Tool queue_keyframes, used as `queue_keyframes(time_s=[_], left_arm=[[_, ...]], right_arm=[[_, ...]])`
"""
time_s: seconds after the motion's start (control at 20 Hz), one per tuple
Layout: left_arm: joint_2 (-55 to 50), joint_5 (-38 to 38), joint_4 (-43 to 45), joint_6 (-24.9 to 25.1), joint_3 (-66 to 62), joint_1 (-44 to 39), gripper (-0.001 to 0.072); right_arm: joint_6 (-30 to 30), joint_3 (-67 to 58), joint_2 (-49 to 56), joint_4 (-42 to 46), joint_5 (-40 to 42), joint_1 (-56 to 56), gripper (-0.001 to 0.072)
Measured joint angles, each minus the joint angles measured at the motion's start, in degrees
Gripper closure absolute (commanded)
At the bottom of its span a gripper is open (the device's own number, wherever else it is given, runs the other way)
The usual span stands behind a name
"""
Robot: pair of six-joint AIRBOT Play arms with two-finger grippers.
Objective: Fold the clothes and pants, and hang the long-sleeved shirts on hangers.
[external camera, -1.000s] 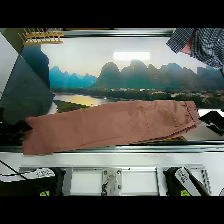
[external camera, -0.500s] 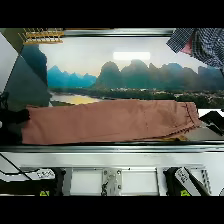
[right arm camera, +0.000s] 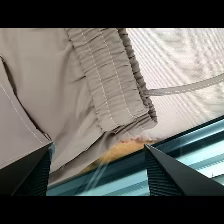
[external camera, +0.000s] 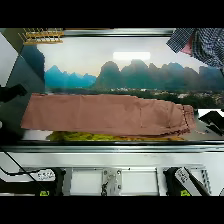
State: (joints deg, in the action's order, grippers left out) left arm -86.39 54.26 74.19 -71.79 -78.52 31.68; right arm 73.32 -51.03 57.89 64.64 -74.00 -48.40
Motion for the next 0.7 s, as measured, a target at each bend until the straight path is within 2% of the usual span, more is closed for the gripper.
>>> queue_keyframes(time_s=[0.05, 0.1, 0.35, 0.55, 0.7], left_arm=[[0.04, 1.31, -1.31, -0.98, -1.2, -0.15, 0.053], [0.17, 2.97, -3.08, -1.7, -2.23, -0.28, 0.0699], [2.78, 11.85, -12.13, -1.9, -4.31, -3.58, 0.0702], [6.73, 17.64, -14.58, -1.75, -3.32, -11.37, 0.0702], [10.23, 18.16, -15.39, -2.36, 0.46, -19.28, 0.0702]], right_arm=[[0.0, -0.24, 0.55, 0.0, 0.0, -0.07, 0.0019], [0.0, -0.68, 1.53, 0.02, -0.02, -0.11, -0.0008], [-1.55, -6.08, 11.32, -0.28, -1.31, -0.44, -0.0008], [-6.19, -12.33, 22.32, -1.14, -3.98, -0.66, -0.0008], [-10.36, -16.26, 29.79, -3.04, -5.6, -0.81, -0.0008]])
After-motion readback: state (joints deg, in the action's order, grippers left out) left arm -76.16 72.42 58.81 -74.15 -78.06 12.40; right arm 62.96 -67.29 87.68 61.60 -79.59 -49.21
